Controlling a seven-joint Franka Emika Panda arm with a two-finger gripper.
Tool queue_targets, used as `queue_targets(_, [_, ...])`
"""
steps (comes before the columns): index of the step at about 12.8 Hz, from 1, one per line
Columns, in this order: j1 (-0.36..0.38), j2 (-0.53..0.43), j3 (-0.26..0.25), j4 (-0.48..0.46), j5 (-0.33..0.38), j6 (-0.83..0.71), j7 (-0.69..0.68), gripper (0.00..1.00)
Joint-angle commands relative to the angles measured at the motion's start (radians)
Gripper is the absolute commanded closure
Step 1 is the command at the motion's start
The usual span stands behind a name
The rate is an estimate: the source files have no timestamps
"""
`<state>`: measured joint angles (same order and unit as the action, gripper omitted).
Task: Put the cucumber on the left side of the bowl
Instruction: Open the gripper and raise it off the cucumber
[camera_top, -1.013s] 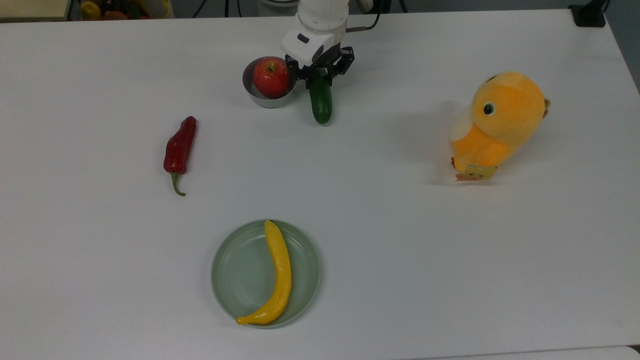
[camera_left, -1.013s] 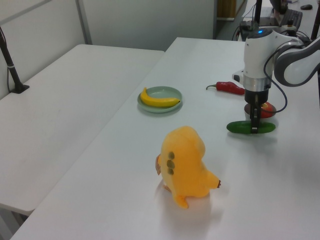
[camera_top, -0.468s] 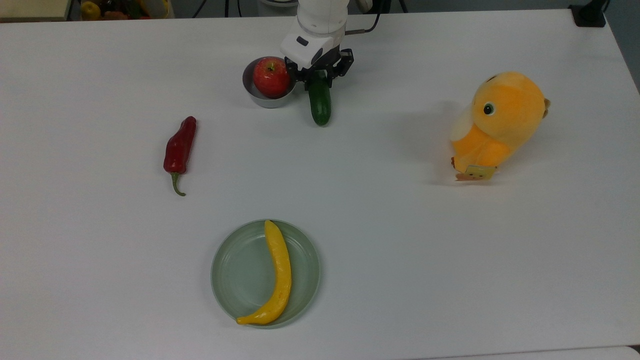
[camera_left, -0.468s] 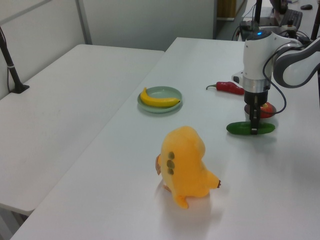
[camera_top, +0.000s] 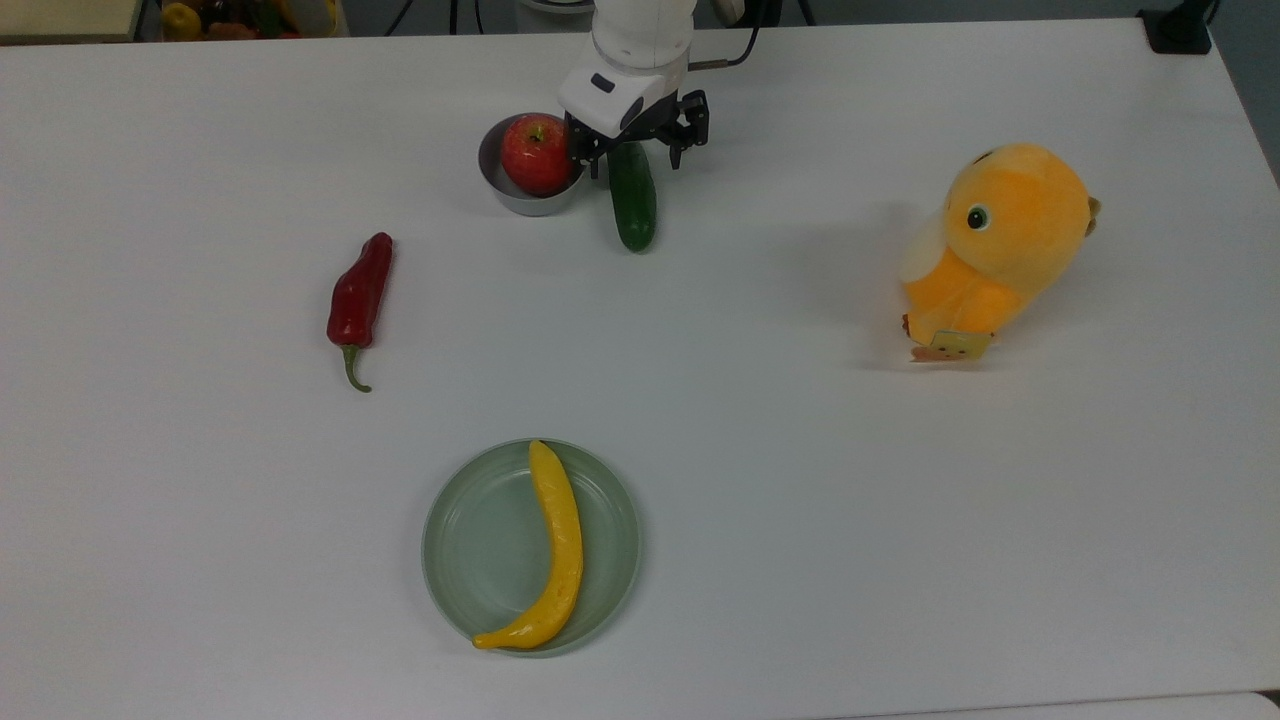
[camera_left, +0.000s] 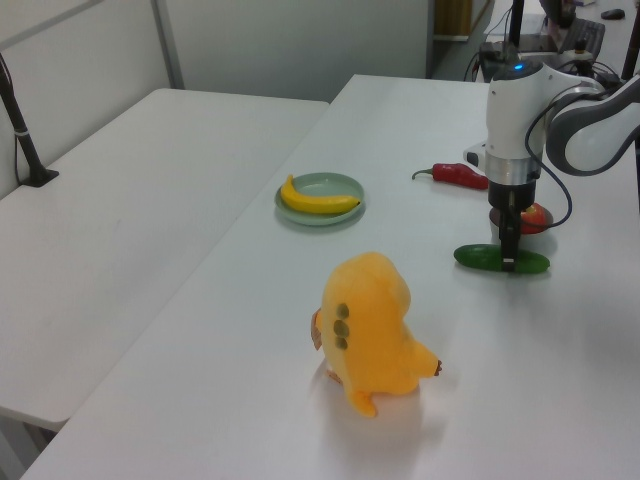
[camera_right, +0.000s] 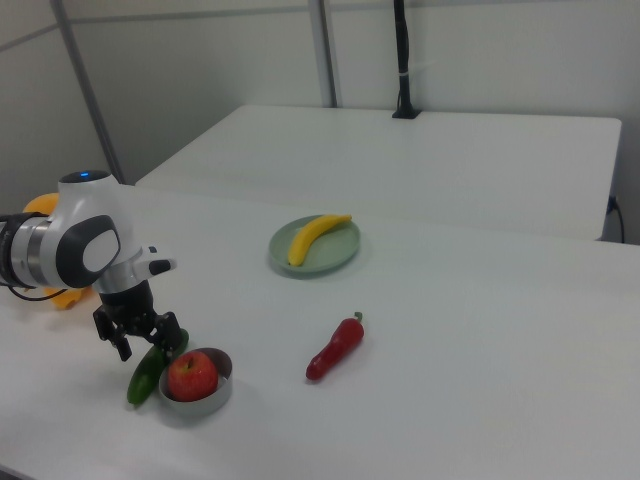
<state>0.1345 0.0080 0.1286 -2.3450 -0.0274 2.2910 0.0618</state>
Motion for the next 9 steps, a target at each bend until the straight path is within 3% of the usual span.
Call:
queue_targets(1, [-0.004, -0.006, 0.002, -0.005, -0.013, -0.018, 0.009, 0.00])
queue_targets(5, [-0.001, -0.019, 0.002, 0.054, 0.001, -0.077, 0.013, 0.00])
queue_targets(9, [-0.003, -0.031, 0.003, 0.263, 0.029, -0.286, 0.013, 0.00])
